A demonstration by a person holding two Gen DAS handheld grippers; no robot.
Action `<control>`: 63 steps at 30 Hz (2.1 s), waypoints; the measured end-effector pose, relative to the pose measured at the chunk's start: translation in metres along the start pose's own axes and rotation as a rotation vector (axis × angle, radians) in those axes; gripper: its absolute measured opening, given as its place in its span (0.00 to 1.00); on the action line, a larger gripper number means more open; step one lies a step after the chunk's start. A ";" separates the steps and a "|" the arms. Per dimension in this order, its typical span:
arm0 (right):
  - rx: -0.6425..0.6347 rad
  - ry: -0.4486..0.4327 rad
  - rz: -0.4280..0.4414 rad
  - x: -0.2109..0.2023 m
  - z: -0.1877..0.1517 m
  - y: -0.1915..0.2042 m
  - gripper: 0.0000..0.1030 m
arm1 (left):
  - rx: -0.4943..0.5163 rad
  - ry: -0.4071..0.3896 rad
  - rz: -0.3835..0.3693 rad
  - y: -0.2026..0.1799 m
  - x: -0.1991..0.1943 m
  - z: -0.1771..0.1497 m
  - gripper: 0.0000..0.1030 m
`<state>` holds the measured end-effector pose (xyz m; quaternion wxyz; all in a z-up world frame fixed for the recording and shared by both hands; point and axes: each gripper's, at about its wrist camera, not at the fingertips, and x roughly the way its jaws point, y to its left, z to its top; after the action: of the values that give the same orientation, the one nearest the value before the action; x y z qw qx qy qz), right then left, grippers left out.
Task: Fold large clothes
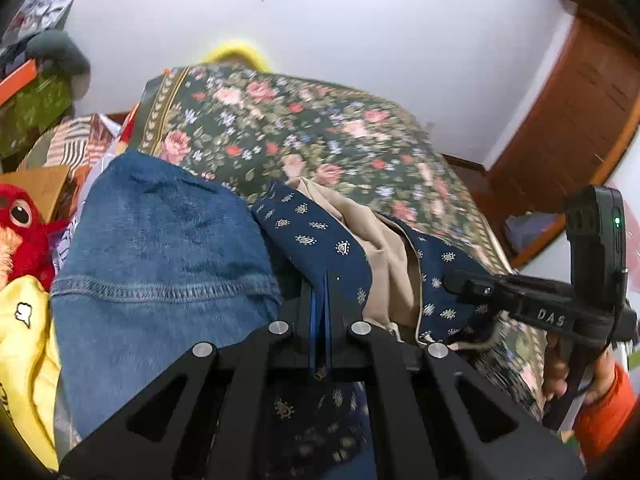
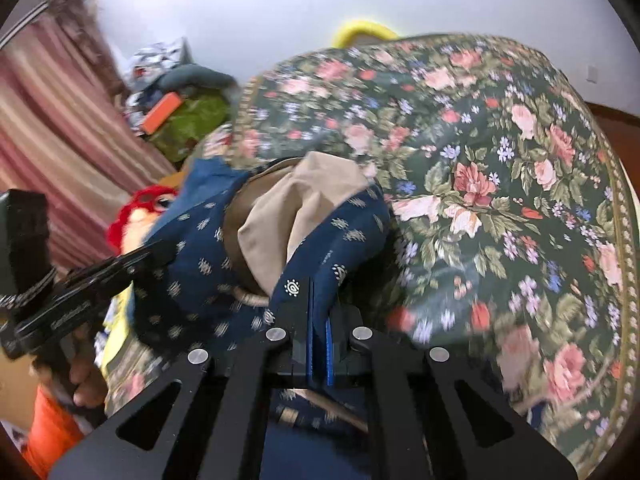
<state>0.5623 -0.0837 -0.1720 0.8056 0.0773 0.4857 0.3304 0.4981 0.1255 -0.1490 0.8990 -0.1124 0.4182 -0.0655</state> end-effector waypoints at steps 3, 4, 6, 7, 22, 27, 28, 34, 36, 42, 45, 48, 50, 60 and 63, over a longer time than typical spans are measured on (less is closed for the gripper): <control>-0.020 0.004 0.027 -0.029 -0.023 0.007 0.04 | 0.023 -0.010 -0.040 -0.008 -0.030 -0.015 0.02; -0.029 0.008 0.024 -0.036 -0.030 0.010 0.04 | 0.025 -0.011 -0.052 -0.010 -0.038 -0.020 0.02; -0.045 0.016 0.023 -0.048 -0.046 0.014 0.04 | 0.042 -0.005 -0.050 -0.016 -0.051 -0.033 0.02; -0.053 0.022 0.018 -0.055 -0.055 0.015 0.04 | 0.050 -0.005 -0.061 -0.018 -0.059 -0.043 0.02; -0.073 0.085 -0.166 -0.065 -0.150 0.000 0.04 | -0.035 0.185 0.048 0.003 -0.053 -0.185 0.02; -0.066 0.102 -0.243 -0.057 -0.166 -0.006 0.04 | -0.089 0.240 0.059 0.010 -0.038 -0.202 0.03; -0.066 0.089 -0.240 -0.060 -0.167 -0.005 0.06 | -0.089 0.244 0.059 0.011 -0.038 -0.203 0.03; -0.059 0.043 -0.240 -0.089 -0.162 0.002 0.09 | -0.009 0.244 0.148 0.001 -0.051 -0.207 0.18; -0.037 0.046 -0.236 -0.096 -0.159 0.003 0.19 | 0.016 0.226 0.175 -0.002 -0.062 -0.205 0.23; -0.071 -0.028 -0.228 -0.115 -0.143 0.020 0.36 | 0.043 0.160 0.173 -0.013 -0.091 -0.187 0.33; -0.091 -0.054 -0.221 -0.115 -0.134 0.027 0.44 | 0.055 0.111 0.150 -0.020 -0.100 -0.167 0.36; -0.110 -0.064 -0.217 -0.106 -0.121 0.033 0.44 | 0.069 0.081 0.140 -0.026 -0.097 -0.147 0.36; -0.114 -0.059 -0.213 -0.098 -0.114 0.033 0.45 | 0.076 0.068 0.127 -0.030 -0.092 -0.130 0.37; -0.008 0.034 -0.176 -0.034 -0.088 0.002 0.45 | 0.122 0.097 0.100 -0.044 -0.036 -0.097 0.37; 0.056 0.075 -0.179 -0.011 -0.084 -0.013 0.45 | 0.145 0.111 0.098 -0.048 -0.016 -0.094 0.37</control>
<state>0.4947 -0.1174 -0.2131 0.8107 0.0438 0.5294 0.2462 0.4151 0.0691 -0.1839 0.8823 -0.0225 0.4666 -0.0579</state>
